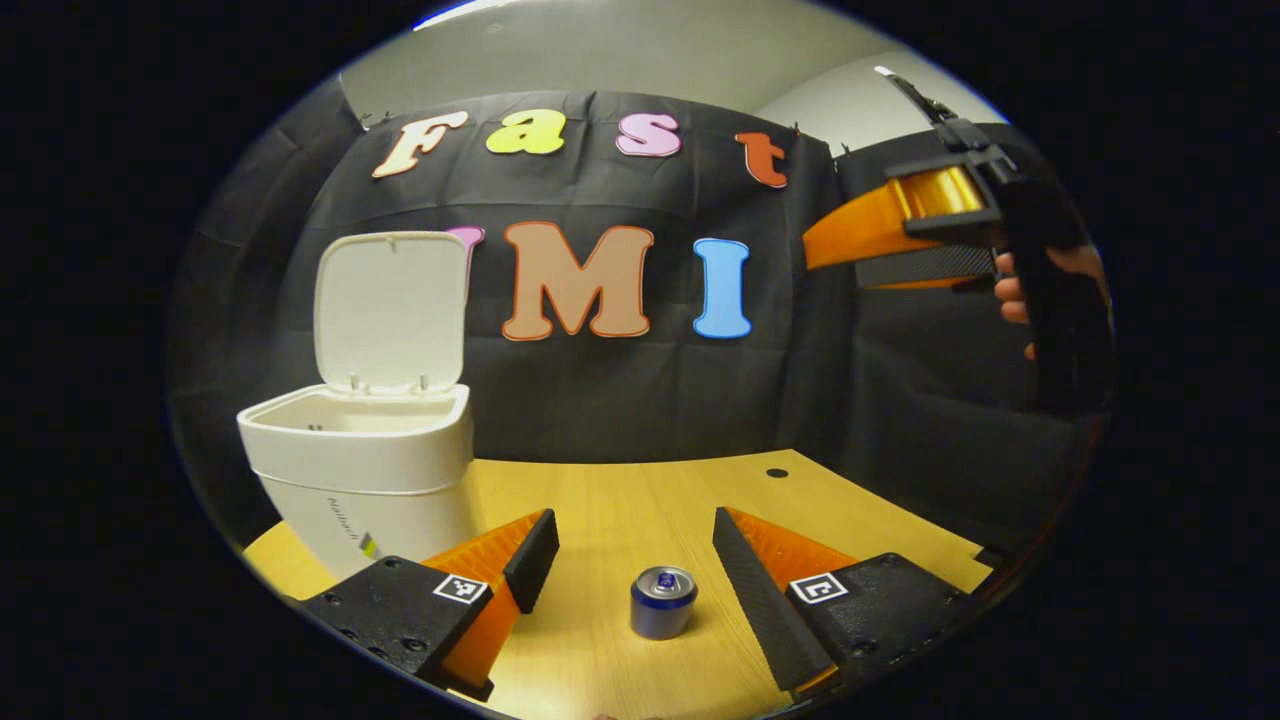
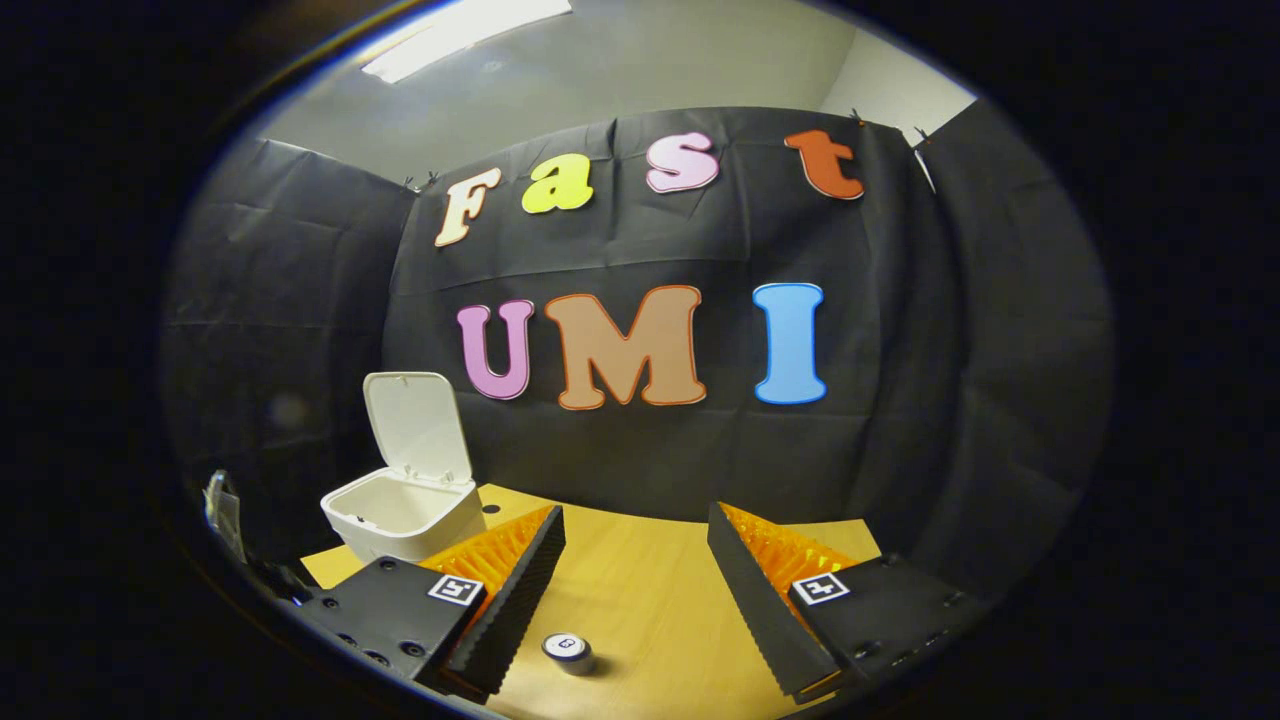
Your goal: Press the lid of the desktop garbage bin to open it, pick up the crumpled paper on the desktop and throw it into the bin, then pick up the pop can on the desktop and drop it into the bin, and finally close the garbage bin lid.
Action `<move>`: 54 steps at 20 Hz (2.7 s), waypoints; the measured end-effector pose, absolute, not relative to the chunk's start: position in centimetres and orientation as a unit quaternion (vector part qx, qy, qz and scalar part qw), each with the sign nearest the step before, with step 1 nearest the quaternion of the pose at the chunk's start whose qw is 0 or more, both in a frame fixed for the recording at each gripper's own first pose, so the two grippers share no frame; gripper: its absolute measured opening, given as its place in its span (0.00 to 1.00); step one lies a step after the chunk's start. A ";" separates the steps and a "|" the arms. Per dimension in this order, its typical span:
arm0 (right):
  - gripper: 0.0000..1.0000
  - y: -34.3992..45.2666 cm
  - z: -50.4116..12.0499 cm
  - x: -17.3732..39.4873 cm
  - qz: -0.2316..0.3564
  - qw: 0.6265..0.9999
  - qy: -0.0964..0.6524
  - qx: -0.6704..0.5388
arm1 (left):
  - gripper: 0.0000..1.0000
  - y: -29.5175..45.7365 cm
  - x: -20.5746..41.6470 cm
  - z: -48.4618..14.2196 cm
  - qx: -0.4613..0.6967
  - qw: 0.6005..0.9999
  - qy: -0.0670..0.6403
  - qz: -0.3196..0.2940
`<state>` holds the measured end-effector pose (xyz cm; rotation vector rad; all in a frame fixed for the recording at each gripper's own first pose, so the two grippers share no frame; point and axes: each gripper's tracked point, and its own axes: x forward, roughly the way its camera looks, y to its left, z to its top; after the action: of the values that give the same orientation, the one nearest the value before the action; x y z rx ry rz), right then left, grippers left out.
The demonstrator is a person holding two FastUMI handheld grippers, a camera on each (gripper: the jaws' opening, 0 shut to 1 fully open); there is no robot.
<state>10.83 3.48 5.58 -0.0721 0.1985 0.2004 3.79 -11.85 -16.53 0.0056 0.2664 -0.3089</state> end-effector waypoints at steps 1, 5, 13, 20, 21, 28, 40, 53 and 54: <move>0.96 3.0 5.5 10.4 0.091 0.990 0.101 -0.035 | 0.94 -12.5 4.5 -17.6 -0.002 0.978 0.137 -0.157; 0.96 1.9 4.4 7.2 0.061 0.991 0.111 -0.034 | 0.94 -13.7 6.5 -22.6 -0.007 0.972 0.178 -0.152; 0.96 0.2 3.6 5.1 0.018 0.993 0.117 -0.019 | 0.94 -14.9 6.7 -30.2 0.036 0.955 0.240 -0.168; 0.96 -2.2 1.9 5.0 -0.008 0.990 0.138 0.017 | 0.94 -14.9 6.1 -34.1 0.044 0.943 0.280 -0.175; 0.96 -2.4 1.8 5.0 -0.010 0.990 0.141 0.017 | 0.94 -14.7 6.0 -34.6 0.042 0.941 0.287 -0.172; 0.96 -3.7 1.3 5.1 -0.018 0.990 0.142 0.014 | 0.77 -14.3 5.6 -32.4 0.029 0.938 0.302 -0.168; 0.96 -7.0 -2.6 3.3 -0.009 0.984 0.176 0.030 | 0.76 -8.8 9.9 -6.5 0.005 0.974 0.124 -0.190; 0.96 -11.2 -6.2 2.2 -0.027 0.976 0.206 0.071 | 0.76 10.4 15.1 -3.6 0.015 0.989 0.145 0.009; 0.96 -11.4 -6.6 1.9 -0.028 0.975 0.207 0.070 | 0.76 10.8 15.1 -4.0 0.014 0.988 0.151 0.013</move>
<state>1.92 -11.39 -6.58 0.1420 0.4184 -0.0573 15.08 10.82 -4.05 0.0273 0.3032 0.0259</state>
